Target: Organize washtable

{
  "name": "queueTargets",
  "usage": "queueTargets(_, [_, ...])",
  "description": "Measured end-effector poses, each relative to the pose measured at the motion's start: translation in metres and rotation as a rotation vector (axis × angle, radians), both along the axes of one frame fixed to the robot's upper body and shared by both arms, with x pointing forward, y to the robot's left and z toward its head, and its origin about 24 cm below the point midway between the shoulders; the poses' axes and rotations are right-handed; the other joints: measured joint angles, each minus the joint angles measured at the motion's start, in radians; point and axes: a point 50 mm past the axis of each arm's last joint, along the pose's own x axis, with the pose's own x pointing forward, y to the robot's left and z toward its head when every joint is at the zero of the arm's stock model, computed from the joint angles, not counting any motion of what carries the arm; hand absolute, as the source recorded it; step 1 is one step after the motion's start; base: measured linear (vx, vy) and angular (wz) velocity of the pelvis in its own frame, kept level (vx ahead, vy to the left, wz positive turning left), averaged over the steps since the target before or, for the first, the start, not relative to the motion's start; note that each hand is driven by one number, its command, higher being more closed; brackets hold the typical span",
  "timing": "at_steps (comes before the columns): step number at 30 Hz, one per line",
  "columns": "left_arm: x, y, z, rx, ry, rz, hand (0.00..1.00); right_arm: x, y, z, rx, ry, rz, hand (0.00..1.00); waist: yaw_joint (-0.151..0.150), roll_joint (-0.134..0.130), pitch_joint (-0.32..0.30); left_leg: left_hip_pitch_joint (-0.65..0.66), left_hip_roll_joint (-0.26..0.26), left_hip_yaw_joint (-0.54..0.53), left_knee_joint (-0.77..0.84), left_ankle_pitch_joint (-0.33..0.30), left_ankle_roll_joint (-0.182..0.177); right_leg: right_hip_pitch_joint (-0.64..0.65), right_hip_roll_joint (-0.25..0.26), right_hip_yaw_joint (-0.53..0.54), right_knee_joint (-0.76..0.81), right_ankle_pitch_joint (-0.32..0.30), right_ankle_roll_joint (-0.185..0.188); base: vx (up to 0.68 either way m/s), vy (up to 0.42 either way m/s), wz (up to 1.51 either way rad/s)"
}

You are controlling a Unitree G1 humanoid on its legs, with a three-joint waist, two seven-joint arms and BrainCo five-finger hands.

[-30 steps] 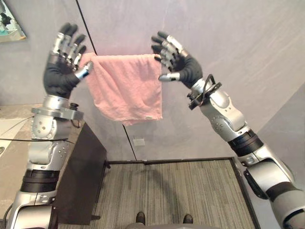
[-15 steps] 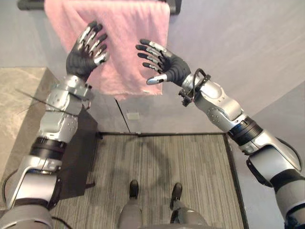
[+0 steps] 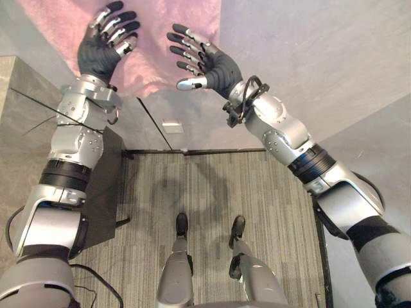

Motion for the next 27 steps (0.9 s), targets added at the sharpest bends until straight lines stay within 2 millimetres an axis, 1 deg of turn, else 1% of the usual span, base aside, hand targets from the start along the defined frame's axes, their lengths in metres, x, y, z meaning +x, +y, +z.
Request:
queueTargets(1, [0.0,0.0,0.001,0.0,0.0,0.019,0.0,0.001,-0.001,-0.001,0.0,0.006,-0.006,0.0,-0.004,0.0,0.0,0.0,0.0,0.0,0.0,0.0,0.0,0.0,0.0,0.0,0.0,0.0,0.0,-0.02,0.042,0.01])
queueTargets(3, [0.003,0.003,0.007,-0.01,-0.006,0.057,0.0,0.007,-0.002,-0.004,0.016,0.039,-0.025,0.0,-0.002,0.0,0.001,0.0,-0.002,-0.004,0.001,0.005,0.0,0.001,-0.002,-0.004,0.0,0.002,-0.002,-0.01,0.017,0.0])
queueTargets(5, [0.002,0.011,0.019,-0.054,-0.037,0.094,0.0,0.015,-0.009,-0.006,0.072,0.091,-0.051,0.0,-0.001,0.001,0.002,0.0,-0.004,-0.005,0.0,0.006,0.001,0.001,-0.003,-0.009,0.0,0.003,-0.001,-0.03,0.036,0.0])
queueTargets(8, [-0.001,0.019,0.023,-0.083,-0.055,0.11,0.0,0.018,-0.019,-0.001,0.112,0.093,-0.089,0.0,0.002,0.002,0.003,0.0,-0.004,-0.007,0.0,0.007,0.002,0.003,-0.003,-0.008,0.0,0.003,-0.001,-0.04,0.032,0.03])
queueTargets(10, [-0.003,0.027,0.025,-0.086,-0.059,0.136,0.0,0.02,-0.026,0.0,0.107,0.088,-0.109,0.0,0.005,0.003,0.003,0.001,-0.002,-0.006,0.0,0.007,0.002,0.004,-0.002,-0.006,0.0,0.003,-0.002,-0.05,0.028,0.01])
queueTargets(12, [-0.009,0.039,0.032,-0.137,-0.094,0.165,0.0,0.022,-0.034,0.002,0.103,0.08,-0.136,0.0,0.006,0.003,0.003,0.004,0.0,-0.004,0.0,0.007,0.002,0.006,0.0,-0.004,0.0,0.004,-0.003,-0.05,0.02,-0.01])
queueTargets(14, [-0.012,0.047,0.035,-0.133,-0.096,0.201,0.0,0.022,-0.036,0.003,0.12,0.081,-0.141,0.0,0.007,0.003,0.003,0.01,0.0,-0.001,0.0,0.01,-0.001,0.01,0.001,-0.001,0.0,0.006,-0.005,-0.03,0.012,-0.06])
queueTargets(16, [-0.014,0.058,0.033,-0.128,-0.078,0.249,0.0,0.023,-0.041,-0.001,0.127,0.094,-0.15,0.0,0.004,0.002,0.003,0.022,0.001,0.001,-0.001,0.01,-0.001,0.02,0.001,0.001,0.0,0.005,-0.005,-0.02,0.01,-0.06])
queueTargets(17, [-0.019,0.068,0.031,-0.145,-0.084,0.275,0.0,0.024,-0.049,-0.004,0.144,0.103,-0.16,0.0,0.004,0.002,0.003,0.024,0.001,0.004,-0.002,0.009,-0.002,0.021,0.001,0.004,0.0,0.005,-0.005,-0.05,0.018,-0.04])
queueTargets(18, [-0.024,0.077,0.027,-0.179,-0.094,0.297,0.0,0.025,-0.061,-0.008,0.174,0.115,-0.181,0.0,0.005,0.002,0.003,0.025,0.003,0.007,-0.002,0.009,-0.002,0.021,0.002,0.005,0.0,0.005,-0.005,-0.05,0.017,-0.04])
queueTargets(19, [-0.026,0.082,0.024,-0.194,-0.093,0.308,0.0,0.026,-0.067,-0.011,0.188,0.124,-0.199,0.0,0.006,0.002,0.003,0.026,0.004,0.008,-0.002,0.009,-0.002,0.022,0.003,0.006,0.0,0.005,-0.005,-0.05,0.017,-0.05])
queueTargets(20, [-0.03,0.09,0.014,-0.215,-0.079,0.332,0.0,0.028,-0.078,-0.018,0.213,0.143,-0.232,0.0,0.006,0.002,0.003,0.03,0.004,0.012,-0.001,0.009,-0.002,0.024,0.004,0.01,0.0,0.005,-0.005,-0.04,0.013,-0.06])
queueTargets(21, [-0.032,0.094,0.006,-0.221,-0.064,0.344,0.0,0.028,-0.083,-0.022,0.227,0.155,-0.245,0.0,0.006,0.002,0.003,0.035,0.004,0.013,-0.001,0.009,-0.002,0.028,0.004,0.013,0.0,0.006,-0.005,-0.04,0.021,-0.09])
queueTargets(22, [-0.036,0.1,-0.014,-0.231,-0.02,0.364,0.0,0.029,-0.097,-0.035,0.263,0.192,-0.296,0.0,0.006,0.002,0.003,0.05,0.005,0.015,-0.001,0.007,-0.004,0.041,0.004,0.015,0.0,0.005,-0.005,-0.03,0.019,-0.07])
queueTargets(23, [-0.04,0.101,-0.028,-0.245,0.002,0.367,0.0,0.026,-0.11,-0.046,0.295,0.214,-0.333,0.0,0.006,0.002,0.003,0.061,0.005,0.016,-0.001,0.005,-0.007,0.052,0.004,0.017,0.0,0.004,-0.005,-0.03,0.019,-0.05])
queueTargets(24, [-0.043,0.101,-0.035,-0.246,0.011,0.366,0.0,0.023,-0.117,-0.053,0.312,0.224,-0.351,0.0,0.005,0.002,0.003,0.065,0.005,0.016,-0.001,0.003,-0.007,0.056,0.004,0.017,0.0,0.003,-0.003,0.0,0.0,0.0])
queueTargets(25, [-0.05,0.101,-0.049,-0.246,0.026,0.365,0.0,0.015,-0.132,-0.067,0.337,0.237,-0.394,0.0,0.005,0.001,0.002,0.07,0.005,0.017,-0.003,0.001,-0.008,0.061,0.004,0.017,0.0,0.001,-0.002,-0.04,0.018,0.0])
queueTargets(26, [-0.059,0.104,-0.063,-0.247,0.05,0.374,0.0,0.007,-0.147,-0.085,0.359,0.259,-0.444,0.0,0.005,0.001,0.001,0.075,0.004,0.018,-0.006,-0.002,-0.011,0.066,0.003,0.017,0.0,-0.002,0.003,-0.05,0.017,0.01])
queueTargets(27, [-0.062,0.106,-0.071,-0.248,0.066,0.379,0.0,0.002,-0.156,-0.097,0.366,0.281,-0.474,0.0,0.005,0.002,0.001,0.079,0.004,0.018,-0.006,-0.004,-0.011,0.07,0.003,0.017,0.0,-0.007,0.008,-0.05,0.013,0.03])
